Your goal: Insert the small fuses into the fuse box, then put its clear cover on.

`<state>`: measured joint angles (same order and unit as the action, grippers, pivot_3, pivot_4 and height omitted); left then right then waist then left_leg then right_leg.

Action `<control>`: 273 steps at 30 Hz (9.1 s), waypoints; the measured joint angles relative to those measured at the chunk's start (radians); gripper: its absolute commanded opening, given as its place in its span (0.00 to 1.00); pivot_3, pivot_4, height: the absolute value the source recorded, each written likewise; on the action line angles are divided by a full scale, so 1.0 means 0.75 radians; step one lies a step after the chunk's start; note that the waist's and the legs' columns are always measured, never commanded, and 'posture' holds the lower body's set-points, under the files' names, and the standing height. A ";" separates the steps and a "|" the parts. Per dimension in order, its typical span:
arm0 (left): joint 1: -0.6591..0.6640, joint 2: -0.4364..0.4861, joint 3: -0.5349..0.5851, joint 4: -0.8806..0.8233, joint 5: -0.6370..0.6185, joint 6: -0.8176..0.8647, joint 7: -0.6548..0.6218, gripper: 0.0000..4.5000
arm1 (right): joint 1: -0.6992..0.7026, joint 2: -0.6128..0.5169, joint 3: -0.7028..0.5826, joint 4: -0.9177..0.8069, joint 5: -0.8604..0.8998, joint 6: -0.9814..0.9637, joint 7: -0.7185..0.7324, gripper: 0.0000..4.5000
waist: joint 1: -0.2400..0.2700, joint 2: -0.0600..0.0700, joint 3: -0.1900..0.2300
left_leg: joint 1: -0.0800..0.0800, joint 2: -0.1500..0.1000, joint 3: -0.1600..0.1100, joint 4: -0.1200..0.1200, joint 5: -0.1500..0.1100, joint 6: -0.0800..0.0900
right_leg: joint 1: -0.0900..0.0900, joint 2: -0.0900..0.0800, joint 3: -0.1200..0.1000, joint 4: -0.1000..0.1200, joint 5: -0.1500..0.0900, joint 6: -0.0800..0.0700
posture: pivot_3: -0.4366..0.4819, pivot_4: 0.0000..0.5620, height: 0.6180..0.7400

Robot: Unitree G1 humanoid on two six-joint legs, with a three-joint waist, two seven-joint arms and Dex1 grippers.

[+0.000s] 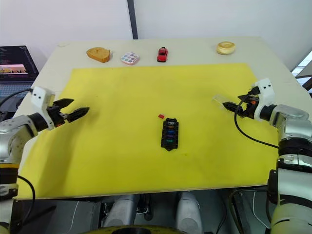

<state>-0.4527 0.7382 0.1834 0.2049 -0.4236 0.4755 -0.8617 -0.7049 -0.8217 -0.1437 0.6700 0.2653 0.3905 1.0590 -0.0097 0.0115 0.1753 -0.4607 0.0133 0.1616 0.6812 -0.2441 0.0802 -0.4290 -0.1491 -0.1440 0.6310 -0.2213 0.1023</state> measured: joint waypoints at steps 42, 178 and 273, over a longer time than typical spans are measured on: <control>-0.873 -0.756 -0.463 1.197 0.351 -0.024 -0.672 1.00 | 0.433 0.010 -0.061 -0.959 0.308 0.480 -0.163 0.98 | 0.030 -0.001 -0.001 | 0.001 -0.004 -0.011 0.006 0.001 0.008 | 0.005 -0.006 -0.007 -0.001 0.000 0.001 | 0.48 0.27 1.00; -0.136 -0.494 -0.291 0.015 -0.269 0.779 -0.202 0.01 | 0.309 -0.105 0.079 -1.491 0.792 0.885 -0.314 1.00 | 0.048 0.010 -0.015 | 0.001 0.001 -0.008 0.002 -0.003 0.005 | 0.004 -0.003 -0.003 -0.019 0.004 -0.008 | 0.48 0.27 1.00; -0.145 -0.672 0.046 -0.598 -1.367 0.545 0.665 0.00 | -0.246 0.388 -0.033 -0.969 1.813 1.029 -1.170 0.43 | 0.027 0.006 -0.013 | -0.004 0.004 -0.004 -0.001 -0.003 0.005 | 0.004 0.012 0.003 -0.022 0.011 0.004 | 0.48 0.27 1.00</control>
<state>-0.5617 0.2343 0.2182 -0.2437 -1.4486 0.8840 -0.3629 -0.8894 -0.5306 -0.1682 -0.0565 1.6247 1.1621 0.1815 0.0108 0.0164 0.1658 -0.4637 0.0165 0.1589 0.6803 -0.2460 0.0840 -0.4261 -0.1403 -0.1420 0.6147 -0.2132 0.1051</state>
